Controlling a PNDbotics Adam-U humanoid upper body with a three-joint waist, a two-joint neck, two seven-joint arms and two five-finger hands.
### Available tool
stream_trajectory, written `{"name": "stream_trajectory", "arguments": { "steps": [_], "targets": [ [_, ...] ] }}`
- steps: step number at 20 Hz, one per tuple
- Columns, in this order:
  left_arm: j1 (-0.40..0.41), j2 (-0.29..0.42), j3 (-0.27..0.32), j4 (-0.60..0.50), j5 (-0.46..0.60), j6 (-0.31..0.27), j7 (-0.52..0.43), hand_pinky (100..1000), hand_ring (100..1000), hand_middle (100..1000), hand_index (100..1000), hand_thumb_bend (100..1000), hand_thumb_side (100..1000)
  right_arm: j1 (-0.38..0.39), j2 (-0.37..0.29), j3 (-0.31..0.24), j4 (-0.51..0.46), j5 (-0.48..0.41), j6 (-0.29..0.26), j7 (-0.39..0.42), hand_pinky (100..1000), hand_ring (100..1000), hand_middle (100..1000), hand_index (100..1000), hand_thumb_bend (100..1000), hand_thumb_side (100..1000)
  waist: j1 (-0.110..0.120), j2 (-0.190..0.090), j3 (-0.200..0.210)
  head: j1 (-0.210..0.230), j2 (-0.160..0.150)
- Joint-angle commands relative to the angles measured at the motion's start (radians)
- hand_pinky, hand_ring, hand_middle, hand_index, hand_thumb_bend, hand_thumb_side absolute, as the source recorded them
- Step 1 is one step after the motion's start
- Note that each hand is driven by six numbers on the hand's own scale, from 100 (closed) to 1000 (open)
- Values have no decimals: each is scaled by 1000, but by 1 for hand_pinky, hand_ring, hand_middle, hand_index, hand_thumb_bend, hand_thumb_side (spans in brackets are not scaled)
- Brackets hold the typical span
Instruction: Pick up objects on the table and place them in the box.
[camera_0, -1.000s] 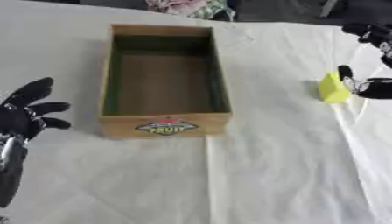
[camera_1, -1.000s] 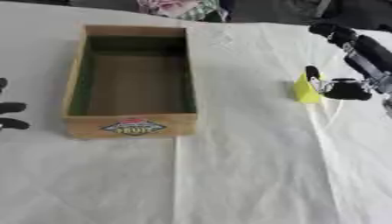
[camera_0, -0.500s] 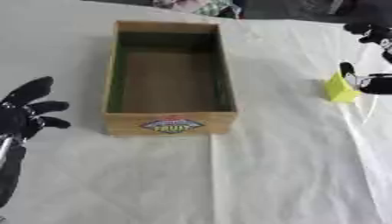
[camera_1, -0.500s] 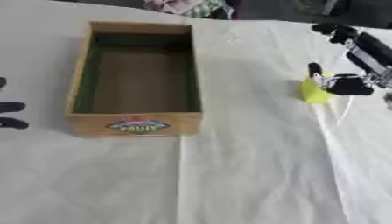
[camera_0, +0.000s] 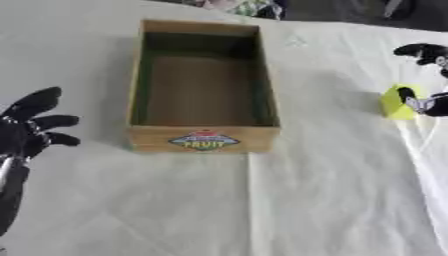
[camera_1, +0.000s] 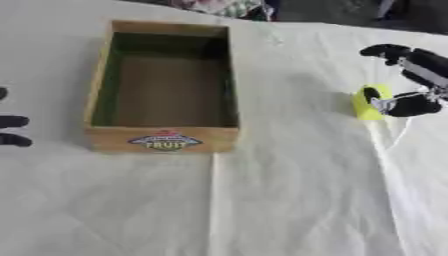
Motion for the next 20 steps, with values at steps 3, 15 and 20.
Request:
{"name": "stream_trajectory", "arguments": {
  "steps": [3,15,20],
  "targets": [
    [-11,17,0,-20,-2,-2,-9,639,757,885,861,100,950,6,-40,-20,2,30,7,20,896,993,961,1000,100,259,0,-20,0,-1,2],
    [-10,15,2,-20,-5,-3,-19,637,754,882,860,100,953,33,-17,-12,4,101,17,46,898,1000,969,1000,100,282,0,-19,-4,5,8],
    [-9,15,2,-20,-6,-3,-22,636,753,880,860,100,954,44,-8,-9,-1,149,20,45,901,1000,983,1000,100,302,0,-18,-8,8,10]
  ]
}}
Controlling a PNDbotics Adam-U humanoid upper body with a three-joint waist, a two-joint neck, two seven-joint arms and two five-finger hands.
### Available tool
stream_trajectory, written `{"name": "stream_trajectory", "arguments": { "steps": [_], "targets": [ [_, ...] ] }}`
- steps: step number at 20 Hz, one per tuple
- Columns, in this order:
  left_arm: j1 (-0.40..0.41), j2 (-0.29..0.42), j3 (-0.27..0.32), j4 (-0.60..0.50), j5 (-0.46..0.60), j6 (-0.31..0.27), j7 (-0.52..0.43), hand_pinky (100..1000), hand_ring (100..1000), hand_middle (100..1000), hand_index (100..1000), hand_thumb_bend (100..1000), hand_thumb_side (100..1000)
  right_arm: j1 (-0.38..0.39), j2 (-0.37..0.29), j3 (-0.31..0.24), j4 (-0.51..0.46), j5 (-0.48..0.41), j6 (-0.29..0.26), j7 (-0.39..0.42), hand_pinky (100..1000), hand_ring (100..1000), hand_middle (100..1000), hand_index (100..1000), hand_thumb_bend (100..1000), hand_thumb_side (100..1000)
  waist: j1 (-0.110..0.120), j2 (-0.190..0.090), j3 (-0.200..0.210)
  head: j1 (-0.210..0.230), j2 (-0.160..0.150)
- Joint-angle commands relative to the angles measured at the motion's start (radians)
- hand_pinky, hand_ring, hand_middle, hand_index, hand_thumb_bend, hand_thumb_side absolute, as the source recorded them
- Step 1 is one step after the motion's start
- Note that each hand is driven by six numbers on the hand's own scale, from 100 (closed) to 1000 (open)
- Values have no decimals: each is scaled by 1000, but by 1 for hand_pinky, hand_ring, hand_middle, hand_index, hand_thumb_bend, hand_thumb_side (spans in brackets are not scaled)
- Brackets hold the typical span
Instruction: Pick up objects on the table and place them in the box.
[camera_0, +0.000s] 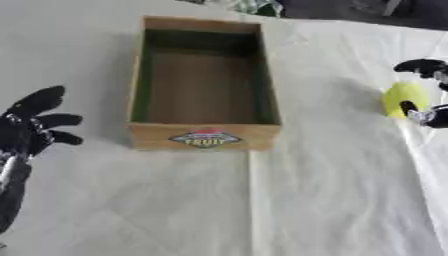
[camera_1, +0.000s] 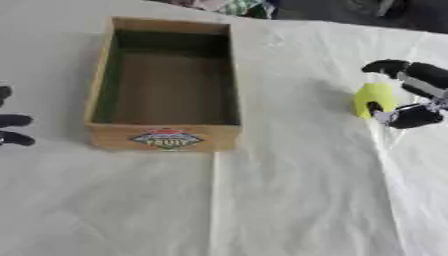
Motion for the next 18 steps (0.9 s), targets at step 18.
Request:
{"name": "stream_trajectory", "arguments": {
  "steps": [18],
  "targets": [
    [-6,13,3,-20,-4,-2,-7,634,751,877,859,100,959,10,-15,-11,17,116,11,-19,901,1000,993,1000,100,337,7,-10,-1,-3,0]
  ]
}}
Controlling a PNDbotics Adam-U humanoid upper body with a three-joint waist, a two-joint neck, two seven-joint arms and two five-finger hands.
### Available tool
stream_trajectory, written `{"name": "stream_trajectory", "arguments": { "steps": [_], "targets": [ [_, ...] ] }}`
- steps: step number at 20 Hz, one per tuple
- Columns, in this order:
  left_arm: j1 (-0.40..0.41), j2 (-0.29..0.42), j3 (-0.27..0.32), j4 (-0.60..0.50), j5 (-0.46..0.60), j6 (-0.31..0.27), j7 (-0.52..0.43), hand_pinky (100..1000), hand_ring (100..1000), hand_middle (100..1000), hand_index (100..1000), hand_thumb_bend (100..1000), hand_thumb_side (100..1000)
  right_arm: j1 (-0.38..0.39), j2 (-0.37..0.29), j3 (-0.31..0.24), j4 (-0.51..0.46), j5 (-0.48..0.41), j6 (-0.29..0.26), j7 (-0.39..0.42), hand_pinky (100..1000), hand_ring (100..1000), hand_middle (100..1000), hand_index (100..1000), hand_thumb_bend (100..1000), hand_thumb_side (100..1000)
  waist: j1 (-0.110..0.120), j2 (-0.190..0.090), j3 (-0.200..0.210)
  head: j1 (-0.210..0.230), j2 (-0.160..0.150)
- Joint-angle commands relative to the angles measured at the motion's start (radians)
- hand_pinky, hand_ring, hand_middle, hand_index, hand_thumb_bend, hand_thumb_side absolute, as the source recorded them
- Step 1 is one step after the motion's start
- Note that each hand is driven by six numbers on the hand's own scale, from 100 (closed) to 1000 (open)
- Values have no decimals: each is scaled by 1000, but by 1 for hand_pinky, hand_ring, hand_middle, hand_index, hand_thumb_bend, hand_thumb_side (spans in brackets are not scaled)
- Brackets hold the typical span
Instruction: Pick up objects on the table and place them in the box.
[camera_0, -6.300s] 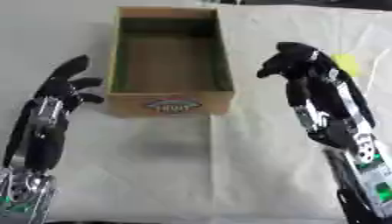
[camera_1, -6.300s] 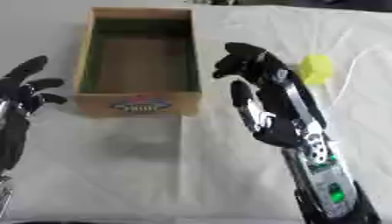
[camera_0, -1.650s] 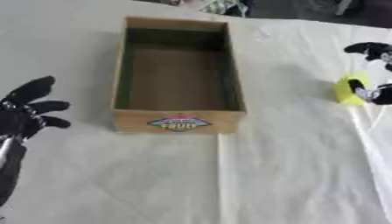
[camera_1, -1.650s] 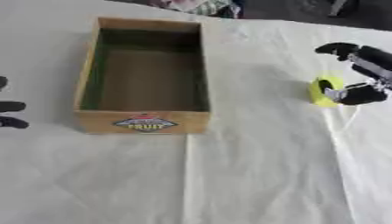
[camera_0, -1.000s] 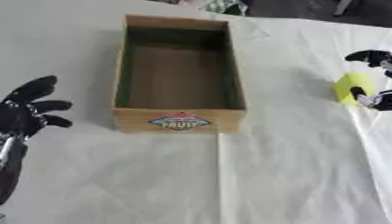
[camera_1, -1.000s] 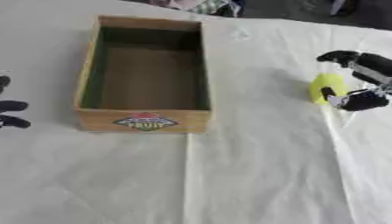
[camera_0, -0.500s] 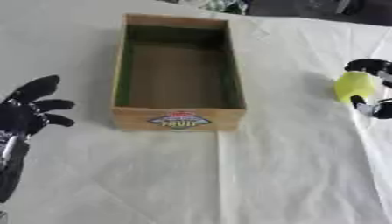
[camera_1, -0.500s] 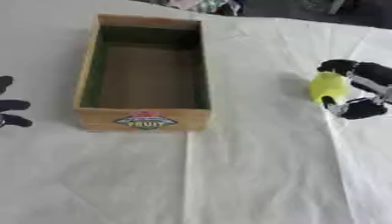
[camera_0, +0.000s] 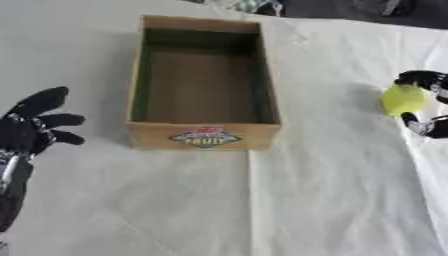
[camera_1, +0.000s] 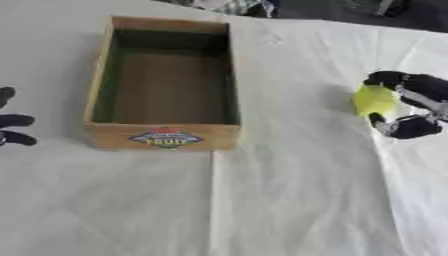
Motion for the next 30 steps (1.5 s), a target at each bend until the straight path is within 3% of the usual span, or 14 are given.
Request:
{"name": "stream_trajectory", "arguments": {
  "steps": [1,6,11,17,18,21,22,30],
  "targets": [
    [-7,13,3,-20,0,-2,-3,634,751,877,859,100,959,-5,-31,-17,6,7,1,-10,901,1000,993,1000,100,337,6,-15,0,-3,0],
    [-7,13,3,-20,0,-2,-2,633,749,875,859,100,960,-6,-28,-20,19,10,8,-29,894,1000,976,1000,100,316,7,-12,1,-4,-3],
    [-7,14,3,-20,-1,-2,-2,633,748,874,860,100,961,-9,-23,-25,30,11,13,-98,864,944,885,1000,100,289,8,-8,4,-5,-7],
    [-9,14,2,-20,-1,-2,-2,632,748,874,860,100,962,-13,-16,-22,43,27,11,-210,831,868,694,1000,100,267,8,-4,7,-5,-10],
    [-9,14,2,-20,-1,-2,-2,632,747,874,860,100,961,-13,-15,-23,45,29,11,-229,814,832,581,1000,100,258,9,-4,7,-5,-9],
    [-10,14,3,-20,-1,-2,-2,632,747,874,860,100,961,-14,-13,-22,44,37,8,-291,789,794,479,988,100,251,9,-4,7,-4,-9],
    [-10,14,3,-20,-1,-2,-2,632,746,873,860,100,961,-15,-13,-22,42,40,7,-310,765,753,398,974,100,245,9,-4,7,-4,-9],
    [-10,13,3,-20,-2,0,0,630,745,870,859,100,959,-18,-12,-18,10,52,-7,-407,717,633,259,941,100,223,6,-10,4,-1,-10]
  ]
}}
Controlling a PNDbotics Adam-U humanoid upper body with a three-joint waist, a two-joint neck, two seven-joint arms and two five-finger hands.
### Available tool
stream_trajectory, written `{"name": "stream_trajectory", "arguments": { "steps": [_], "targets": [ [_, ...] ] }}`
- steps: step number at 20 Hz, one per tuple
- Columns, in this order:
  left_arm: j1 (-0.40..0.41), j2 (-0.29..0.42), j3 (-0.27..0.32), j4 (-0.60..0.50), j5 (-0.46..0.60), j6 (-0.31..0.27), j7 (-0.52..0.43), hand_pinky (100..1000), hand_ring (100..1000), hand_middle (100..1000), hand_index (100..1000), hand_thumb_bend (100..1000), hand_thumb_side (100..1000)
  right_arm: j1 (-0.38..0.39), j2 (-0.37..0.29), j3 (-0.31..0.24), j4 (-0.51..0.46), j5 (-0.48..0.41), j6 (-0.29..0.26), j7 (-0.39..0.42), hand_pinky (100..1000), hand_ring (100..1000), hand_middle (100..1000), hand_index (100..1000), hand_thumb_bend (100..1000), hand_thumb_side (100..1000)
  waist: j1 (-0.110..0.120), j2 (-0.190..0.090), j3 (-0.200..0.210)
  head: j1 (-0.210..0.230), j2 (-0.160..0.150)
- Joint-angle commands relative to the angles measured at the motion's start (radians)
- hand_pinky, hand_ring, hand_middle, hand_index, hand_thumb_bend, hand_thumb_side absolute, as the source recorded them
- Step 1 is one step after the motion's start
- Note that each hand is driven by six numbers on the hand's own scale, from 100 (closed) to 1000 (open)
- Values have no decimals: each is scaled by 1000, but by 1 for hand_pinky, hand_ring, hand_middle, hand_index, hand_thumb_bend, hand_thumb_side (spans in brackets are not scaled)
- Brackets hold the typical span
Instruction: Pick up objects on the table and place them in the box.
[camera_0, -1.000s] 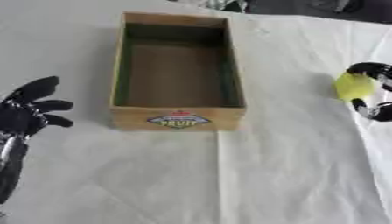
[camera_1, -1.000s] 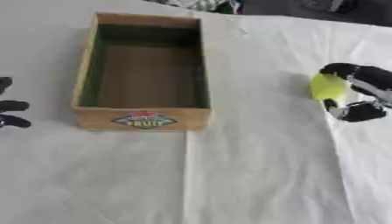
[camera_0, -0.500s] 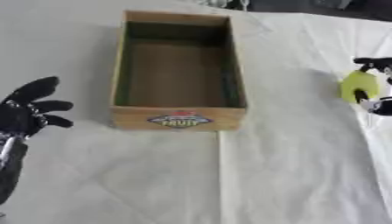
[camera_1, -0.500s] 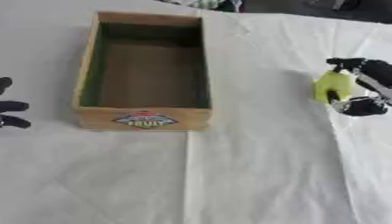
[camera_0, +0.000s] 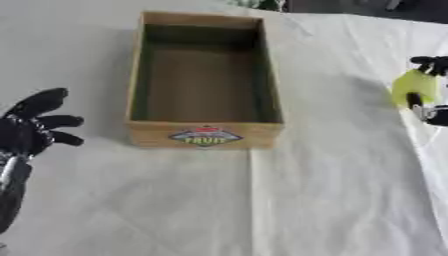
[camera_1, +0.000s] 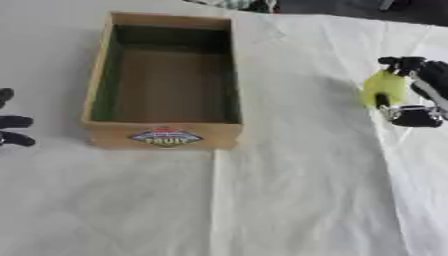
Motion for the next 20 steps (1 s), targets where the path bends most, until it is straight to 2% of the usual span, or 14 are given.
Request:
{"name": "stream_trajectory", "arguments": {
  "steps": [1,6,11,15,16,17,20],
  "targets": [
    [-10,13,2,-20,-2,0,0,630,745,870,859,100,958,-9,-31,-12,-35,8,-7,-30,716,628,254,939,100,221,1,-23,-4,2,-10],
    [-8,13,3,-20,-2,0,1,630,748,869,859,100,958,-20,-38,-14,-143,22,-27,-50,718,624,250,936,100,203,-1,-28,-8,4,-12],
    [-6,11,1,-20,-1,0,-1,629,748,868,859,100,958,-62,-64,6,-300,46,-53,-37,730,643,265,938,100,208,-3,-32,-7,-8,-17],
    [-9,10,-2,-20,2,-1,-3,629,747,867,858,100,956,-125,-88,51,-402,59,-74,2,736,656,274,941,100,227,-3,-34,4,-20,-24],
    [-10,9,-3,-20,3,-1,-4,629,747,867,858,100,956,-147,-93,67,-419,60,-80,17,738,659,277,942,100,259,-4,-35,10,-25,-26],
    [-12,8,-5,-20,5,-1,-6,629,746,867,858,100,956,-169,-96,84,-432,60,-86,34,740,664,280,943,100,237,-4,-35,17,-31,-27],
    [-18,4,-11,-20,10,-2,-12,628,745,865,858,100,955,-238,-97,132,-448,62,-103,95,747,677,292,948,100,246,-5,-36,39,-44,-31]
  ]
}}
